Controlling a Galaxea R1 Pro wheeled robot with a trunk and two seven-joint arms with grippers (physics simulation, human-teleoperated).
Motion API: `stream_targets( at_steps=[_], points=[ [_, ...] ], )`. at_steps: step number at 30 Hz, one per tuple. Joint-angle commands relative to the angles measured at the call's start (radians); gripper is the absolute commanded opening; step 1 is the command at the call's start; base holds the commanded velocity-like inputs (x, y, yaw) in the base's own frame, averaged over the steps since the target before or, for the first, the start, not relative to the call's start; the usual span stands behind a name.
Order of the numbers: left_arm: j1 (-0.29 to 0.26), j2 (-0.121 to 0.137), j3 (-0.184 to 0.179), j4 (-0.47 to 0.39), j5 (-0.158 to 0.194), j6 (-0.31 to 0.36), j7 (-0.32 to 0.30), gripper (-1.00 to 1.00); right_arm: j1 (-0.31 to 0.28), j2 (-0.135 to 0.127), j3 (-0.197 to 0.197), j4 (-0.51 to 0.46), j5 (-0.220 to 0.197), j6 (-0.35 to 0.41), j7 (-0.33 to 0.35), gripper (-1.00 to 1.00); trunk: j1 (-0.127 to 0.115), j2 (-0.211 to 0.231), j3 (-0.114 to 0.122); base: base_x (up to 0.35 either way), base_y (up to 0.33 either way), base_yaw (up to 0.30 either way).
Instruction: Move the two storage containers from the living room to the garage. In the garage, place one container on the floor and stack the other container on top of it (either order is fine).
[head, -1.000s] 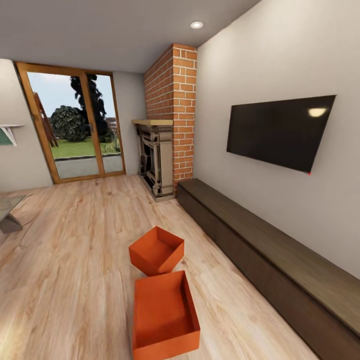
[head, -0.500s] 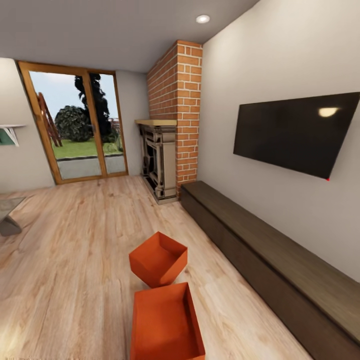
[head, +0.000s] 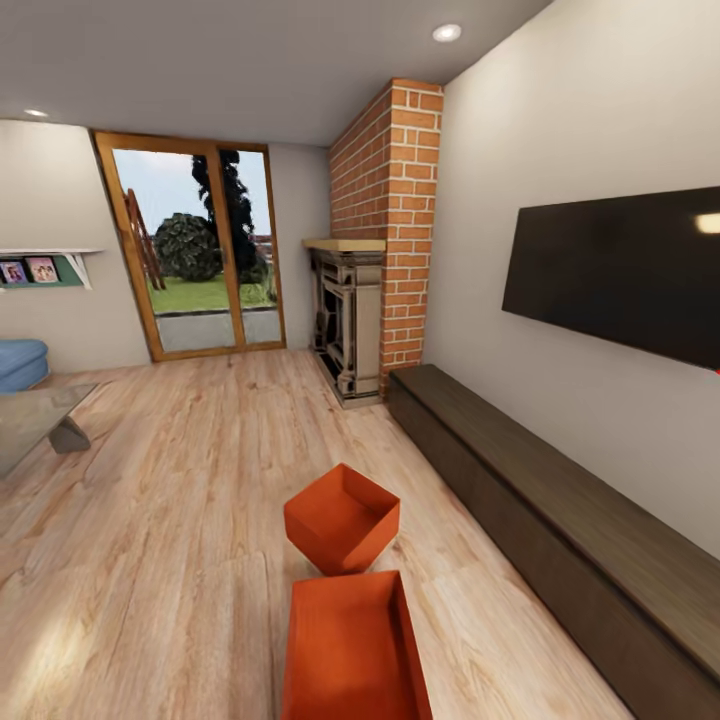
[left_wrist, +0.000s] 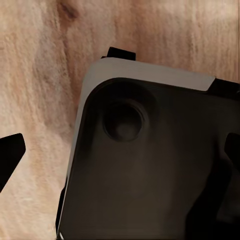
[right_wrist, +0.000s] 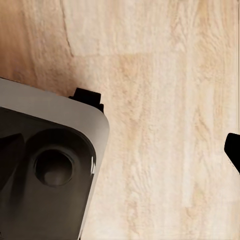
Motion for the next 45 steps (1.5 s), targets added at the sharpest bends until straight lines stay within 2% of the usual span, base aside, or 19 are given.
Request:
stream_targets(
  at_steps=[1,13,34,45],
  points=[
    [0.0,0.0,0.0,-0.001,0.006,0.006,0.001,1.0,-0.001,0.0,0.008,0.003,-0.008,-0.007,-0.001,1.0,0.0,-0.001,-0.001,0.226,-0.11,0.017],
    [0.0,0.0,0.001,-0.001,0.006,0.006,0.001,1.0,-0.001,0.006,0.01,0.003,-0.011,0.001,-0.002,1.0,0.0,-0.001,-0.001,0.231,-0.126,0.006],
    [0.0,0.0,0.002,-0.002,0.006,0.006,0.001,1.0,-0.001,-0.001,0.001,0.003,-0.012,-0.004,-0.002,1.0,0.0,-0.001,-0.001,0.006,-0.004,0.251],
    [0.0,0.0,0.002,-0.004,0.006,0.006,0.001,1.0,-0.001,-0.003,0.011,0.003,-0.006,-0.013,-0.002,1.0,0.0,-0.001,-0.001,0.0,0.0,0.041]
  ],
)
